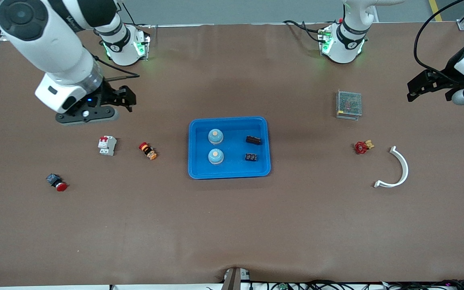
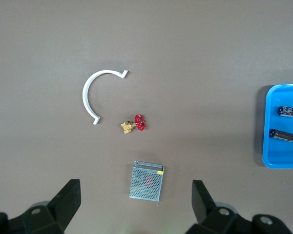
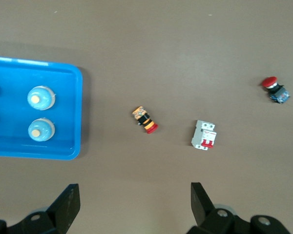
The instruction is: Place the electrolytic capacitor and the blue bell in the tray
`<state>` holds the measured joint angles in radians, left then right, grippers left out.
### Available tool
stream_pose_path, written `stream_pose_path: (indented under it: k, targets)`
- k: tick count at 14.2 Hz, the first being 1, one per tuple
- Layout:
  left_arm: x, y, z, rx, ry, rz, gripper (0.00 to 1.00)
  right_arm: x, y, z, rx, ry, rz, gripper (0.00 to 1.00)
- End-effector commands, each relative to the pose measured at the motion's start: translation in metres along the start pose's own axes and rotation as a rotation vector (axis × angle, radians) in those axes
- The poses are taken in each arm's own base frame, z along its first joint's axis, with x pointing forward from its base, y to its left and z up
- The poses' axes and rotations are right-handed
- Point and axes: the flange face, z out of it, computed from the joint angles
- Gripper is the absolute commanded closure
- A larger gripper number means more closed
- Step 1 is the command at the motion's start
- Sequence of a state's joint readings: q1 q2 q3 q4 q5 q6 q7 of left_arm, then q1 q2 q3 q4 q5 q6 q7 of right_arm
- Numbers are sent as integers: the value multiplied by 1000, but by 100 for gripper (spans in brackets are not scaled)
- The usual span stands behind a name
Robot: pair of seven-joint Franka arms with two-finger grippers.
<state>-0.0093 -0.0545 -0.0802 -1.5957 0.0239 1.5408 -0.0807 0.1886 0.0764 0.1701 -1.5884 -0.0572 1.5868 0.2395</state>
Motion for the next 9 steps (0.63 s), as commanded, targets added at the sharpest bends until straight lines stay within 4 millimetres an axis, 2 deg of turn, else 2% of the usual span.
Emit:
stream_pose_path:
  k: [1,3,6,9]
  targets:
    - [5,1,-10,18,19,2,0,-5,40,-7,16,-9,49,0]
    - [6,1,-10,18,19,2,0,-4,68,-11,18,-19,58,0]
    - [6,0,-10,19,19,0,0,0,121,-23,28,3,71,0]
    - [5,-2,-13,19,24,-3,0,0,169,-32,31,26,144,0]
